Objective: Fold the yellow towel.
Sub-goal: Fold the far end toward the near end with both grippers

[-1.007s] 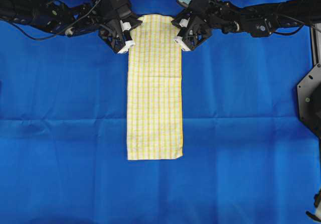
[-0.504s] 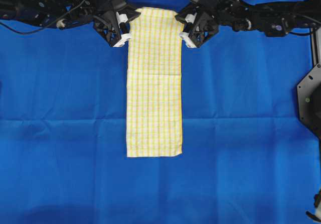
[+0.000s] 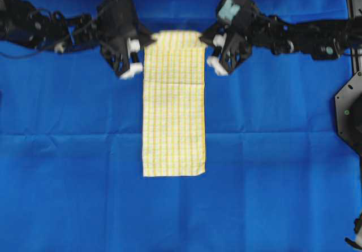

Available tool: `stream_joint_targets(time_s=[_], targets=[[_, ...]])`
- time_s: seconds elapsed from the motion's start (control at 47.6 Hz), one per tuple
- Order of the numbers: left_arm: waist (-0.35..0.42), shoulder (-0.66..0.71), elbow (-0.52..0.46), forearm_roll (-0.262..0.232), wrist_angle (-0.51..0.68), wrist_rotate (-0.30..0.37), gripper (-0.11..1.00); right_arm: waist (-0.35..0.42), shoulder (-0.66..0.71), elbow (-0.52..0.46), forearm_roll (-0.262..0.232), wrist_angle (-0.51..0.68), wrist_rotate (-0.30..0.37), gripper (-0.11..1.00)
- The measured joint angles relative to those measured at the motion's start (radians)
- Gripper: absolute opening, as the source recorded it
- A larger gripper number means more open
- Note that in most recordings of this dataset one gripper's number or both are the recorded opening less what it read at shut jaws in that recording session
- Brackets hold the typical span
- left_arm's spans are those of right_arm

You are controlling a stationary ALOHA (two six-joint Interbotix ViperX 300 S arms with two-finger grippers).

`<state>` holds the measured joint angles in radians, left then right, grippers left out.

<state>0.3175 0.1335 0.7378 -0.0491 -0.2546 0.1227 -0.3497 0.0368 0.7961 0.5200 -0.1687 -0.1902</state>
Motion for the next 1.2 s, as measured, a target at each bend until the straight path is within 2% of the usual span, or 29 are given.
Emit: stream_joint_targets(time_s=[0.189, 0.441, 0.651, 0.86, 1.196], targets=[[-0.109, -0.023, 0.034, -0.003, -0.005, -0.011, 0.04, 0.138, -0.034, 0.067, 0.08, -0.06, 0.002, 0.04], [-0.252, -0.031, 0.064, -0.003, -0.018, -0.077, 0.04, 0.334, -0.054, 0.117, 0.204, -0.143, 0.002, 0.04], [-0.382, -0.031, 0.072, -0.005, -0.028, -0.118, 0.04, 0.465, -0.054, 0.118, 0.264, -0.179, 0.0, 0.04], [-0.48, -0.031, 0.066, -0.006, -0.031, -0.172, 0.04, 0.552, -0.052, 0.11, 0.295, -0.184, 0.0, 0.04], [-0.558, -0.015, 0.046, -0.008, -0.029, -0.179, 0.04, 0.624, -0.002, 0.075, 0.302, -0.169, 0.0, 0.04]])
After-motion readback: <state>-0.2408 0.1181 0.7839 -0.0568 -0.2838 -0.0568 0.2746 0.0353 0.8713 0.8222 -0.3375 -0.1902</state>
